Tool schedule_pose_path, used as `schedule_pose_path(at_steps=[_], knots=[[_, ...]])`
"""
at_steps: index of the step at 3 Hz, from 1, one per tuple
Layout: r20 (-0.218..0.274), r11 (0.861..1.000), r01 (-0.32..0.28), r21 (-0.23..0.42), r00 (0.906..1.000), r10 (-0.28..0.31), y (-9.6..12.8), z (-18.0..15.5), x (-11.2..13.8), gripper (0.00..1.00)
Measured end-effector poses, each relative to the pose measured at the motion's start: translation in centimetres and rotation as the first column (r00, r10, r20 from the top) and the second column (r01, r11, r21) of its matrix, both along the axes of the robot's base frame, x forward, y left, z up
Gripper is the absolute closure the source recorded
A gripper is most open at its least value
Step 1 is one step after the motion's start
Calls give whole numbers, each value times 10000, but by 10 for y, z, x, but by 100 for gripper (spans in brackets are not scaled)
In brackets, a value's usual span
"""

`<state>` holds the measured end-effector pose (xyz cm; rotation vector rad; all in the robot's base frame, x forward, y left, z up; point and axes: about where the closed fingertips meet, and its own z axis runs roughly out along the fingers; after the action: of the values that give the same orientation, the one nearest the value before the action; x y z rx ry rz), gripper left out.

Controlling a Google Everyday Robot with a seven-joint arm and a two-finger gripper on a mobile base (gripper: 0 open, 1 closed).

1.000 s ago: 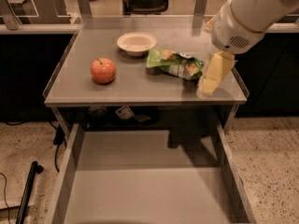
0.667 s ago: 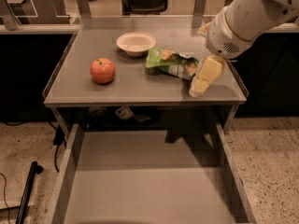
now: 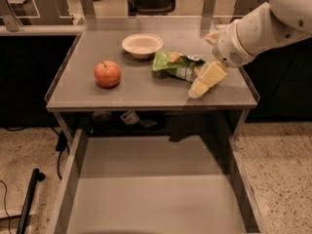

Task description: Place green rice chip bag into top drawer

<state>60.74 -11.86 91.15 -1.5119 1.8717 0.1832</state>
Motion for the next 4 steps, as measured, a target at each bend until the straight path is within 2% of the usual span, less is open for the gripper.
schedule_pose_path(at_steps=[1, 2, 4], knots=[[47, 9998, 134, 133, 9999, -134, 8, -11, 12, 0], [-22, 9995, 235, -221, 9997, -236, 13, -25, 26, 0], [21, 9905, 685, -1189, 9976, -687, 3, -42, 65, 0]])
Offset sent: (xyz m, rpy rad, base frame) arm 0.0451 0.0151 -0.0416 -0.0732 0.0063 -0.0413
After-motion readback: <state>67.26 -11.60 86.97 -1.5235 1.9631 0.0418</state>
